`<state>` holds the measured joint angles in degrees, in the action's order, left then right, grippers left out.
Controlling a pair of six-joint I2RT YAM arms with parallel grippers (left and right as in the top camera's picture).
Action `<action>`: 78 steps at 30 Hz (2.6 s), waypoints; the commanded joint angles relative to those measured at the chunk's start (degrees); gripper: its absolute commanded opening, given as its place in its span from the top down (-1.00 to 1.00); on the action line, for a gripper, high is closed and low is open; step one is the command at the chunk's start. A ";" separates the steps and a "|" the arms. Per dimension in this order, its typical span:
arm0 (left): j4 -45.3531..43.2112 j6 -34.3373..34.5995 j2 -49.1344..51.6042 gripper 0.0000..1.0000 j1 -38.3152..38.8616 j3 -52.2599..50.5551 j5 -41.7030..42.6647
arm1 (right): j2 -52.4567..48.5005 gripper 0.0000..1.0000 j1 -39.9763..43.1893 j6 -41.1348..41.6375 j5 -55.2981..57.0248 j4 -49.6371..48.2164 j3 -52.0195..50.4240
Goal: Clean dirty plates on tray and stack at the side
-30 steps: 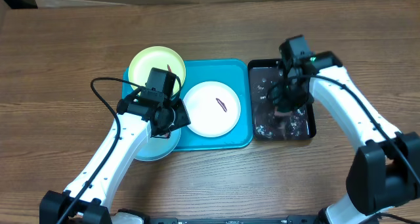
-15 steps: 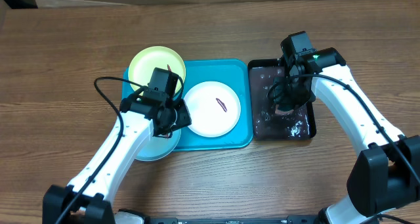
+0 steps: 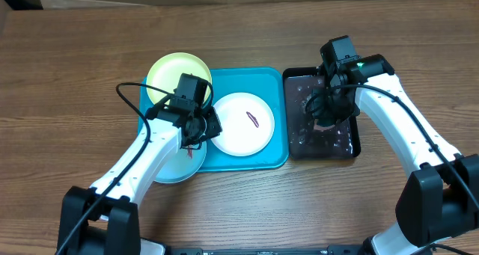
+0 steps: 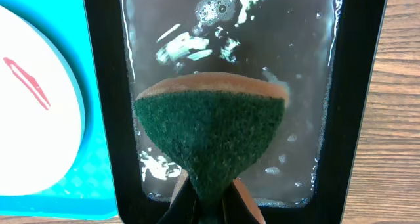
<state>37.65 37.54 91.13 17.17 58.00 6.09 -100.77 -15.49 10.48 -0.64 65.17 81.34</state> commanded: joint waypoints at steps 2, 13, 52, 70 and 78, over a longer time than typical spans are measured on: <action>-0.83 0.20 2.47 0.35 0.15 -0.63 -2.75 | 1.01 0.93 -0.26 -0.02 0.42 -0.35 0.37; -4.57 0.17 6.27 0.35 0.11 -0.61 -3.67 | 1.01 0.93 -0.26 -0.02 0.57 -0.33 0.37; -4.87 0.15 8.59 0.65 0.24 -0.63 -5.05 | 1.01 0.92 -0.26 -0.02 0.59 -0.33 0.37; -4.96 0.15 8.63 0.67 2.38 -0.63 -8.07 | 1.01 0.92 -0.26 -0.02 0.57 -0.37 0.37; -4.87 0.15 8.63 0.67 2.43 -0.63 -8.02 | 1.01 0.92 -0.26 -0.02 0.57 -0.50 0.37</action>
<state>32.93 37.56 98.80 19.16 57.98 -0.75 -100.77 -15.46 10.46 -0.62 65.10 81.34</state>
